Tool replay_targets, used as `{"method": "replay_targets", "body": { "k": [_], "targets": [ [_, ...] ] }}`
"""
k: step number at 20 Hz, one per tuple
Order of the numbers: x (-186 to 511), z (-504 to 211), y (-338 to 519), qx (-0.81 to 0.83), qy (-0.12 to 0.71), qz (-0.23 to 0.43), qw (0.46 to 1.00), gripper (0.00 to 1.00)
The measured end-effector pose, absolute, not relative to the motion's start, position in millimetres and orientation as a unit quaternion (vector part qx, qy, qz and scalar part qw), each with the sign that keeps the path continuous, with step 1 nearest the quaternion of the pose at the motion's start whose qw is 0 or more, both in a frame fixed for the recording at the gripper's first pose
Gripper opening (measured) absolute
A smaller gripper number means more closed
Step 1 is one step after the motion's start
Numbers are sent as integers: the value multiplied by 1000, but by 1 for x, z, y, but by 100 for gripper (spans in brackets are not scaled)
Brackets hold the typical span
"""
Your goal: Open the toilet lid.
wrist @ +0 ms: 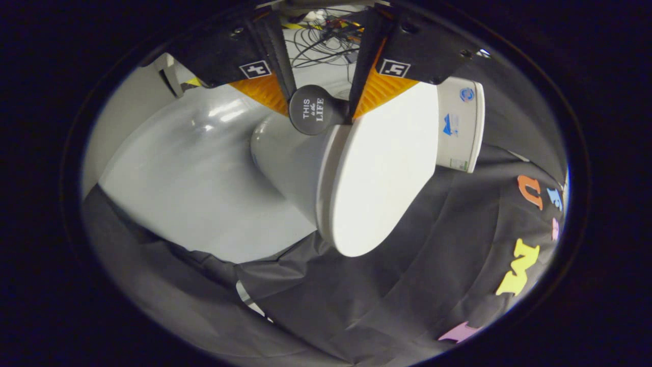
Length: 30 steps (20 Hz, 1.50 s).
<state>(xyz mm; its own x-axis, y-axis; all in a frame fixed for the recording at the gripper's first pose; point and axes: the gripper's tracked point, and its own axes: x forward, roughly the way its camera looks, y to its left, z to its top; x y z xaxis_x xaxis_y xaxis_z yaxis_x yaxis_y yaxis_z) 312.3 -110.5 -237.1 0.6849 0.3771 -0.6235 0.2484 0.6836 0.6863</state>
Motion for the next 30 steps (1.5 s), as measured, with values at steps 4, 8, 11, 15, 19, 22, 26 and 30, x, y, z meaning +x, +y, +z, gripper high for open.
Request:
{"method": "replay_targets", "body": {
  "k": [4,8,11,15,19,22,26,30],
  "targets": [
    [315,-232,-119,442,372,36,815,47],
    [317,-230,-124,463,354,30,812,35],
    [320,-222,-128,481,337,38,808,31],
    [319,-220,-125,501,333,39,798,18],
    [321,-212,-126,494,330,48,803,12],
    [320,-193,-123,500,325,61,800,11],
    [319,-177,-122,519,316,78,790,11],
    [316,-159,-120,524,312,95,787,11]
  ]
}}
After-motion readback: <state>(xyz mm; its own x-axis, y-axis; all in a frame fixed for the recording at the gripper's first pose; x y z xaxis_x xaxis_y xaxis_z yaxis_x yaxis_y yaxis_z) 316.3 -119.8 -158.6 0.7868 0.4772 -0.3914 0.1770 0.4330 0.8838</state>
